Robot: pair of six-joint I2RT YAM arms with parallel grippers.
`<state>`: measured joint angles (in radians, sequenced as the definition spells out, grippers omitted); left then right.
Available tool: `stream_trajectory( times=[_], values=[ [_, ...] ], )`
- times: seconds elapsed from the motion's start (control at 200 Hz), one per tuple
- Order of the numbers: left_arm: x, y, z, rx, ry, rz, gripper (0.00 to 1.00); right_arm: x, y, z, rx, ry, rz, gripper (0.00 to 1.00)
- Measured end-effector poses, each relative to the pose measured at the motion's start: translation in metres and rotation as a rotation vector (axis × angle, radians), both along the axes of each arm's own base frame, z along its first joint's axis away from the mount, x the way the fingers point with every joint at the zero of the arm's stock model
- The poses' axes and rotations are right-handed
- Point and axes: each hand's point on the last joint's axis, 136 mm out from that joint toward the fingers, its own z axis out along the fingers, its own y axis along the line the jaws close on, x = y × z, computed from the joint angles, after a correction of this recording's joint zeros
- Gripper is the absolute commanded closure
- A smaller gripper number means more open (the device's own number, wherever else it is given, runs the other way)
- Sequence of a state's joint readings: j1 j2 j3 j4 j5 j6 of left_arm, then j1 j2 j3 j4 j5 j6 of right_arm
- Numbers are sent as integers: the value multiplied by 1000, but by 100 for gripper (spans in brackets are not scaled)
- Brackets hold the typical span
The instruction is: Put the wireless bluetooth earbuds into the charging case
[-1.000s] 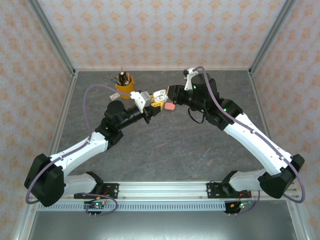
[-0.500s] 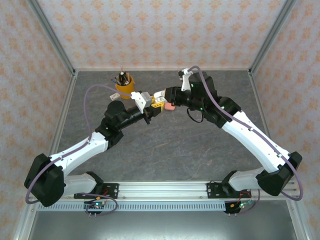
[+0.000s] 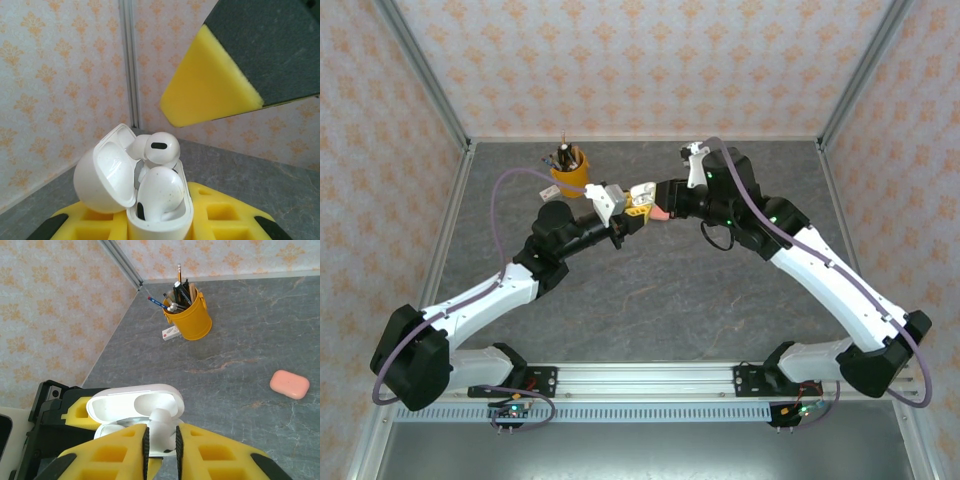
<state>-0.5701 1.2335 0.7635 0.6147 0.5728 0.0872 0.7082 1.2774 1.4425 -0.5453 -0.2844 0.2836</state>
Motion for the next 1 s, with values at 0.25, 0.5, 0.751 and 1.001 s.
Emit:
stream_trajectory(
  times=[0.25, 0.5, 0.751, 1.001],
  values=[
    [0, 0, 1, -1, -2, 0, 100, 3, -6, 3, -3, -13, -28, 76],
    [0, 0, 1, -1, -2, 0, 100, 10, -3, -4, -15, 2, -33, 77],
    [0, 0, 1, -1, -1, 0, 100, 12, 6, -4, -15, 18, 5, 78],
    [0, 0, 1, -1, -1, 0, 100, 7, 10, -3, 9, 39, 77, 78]
  ],
)
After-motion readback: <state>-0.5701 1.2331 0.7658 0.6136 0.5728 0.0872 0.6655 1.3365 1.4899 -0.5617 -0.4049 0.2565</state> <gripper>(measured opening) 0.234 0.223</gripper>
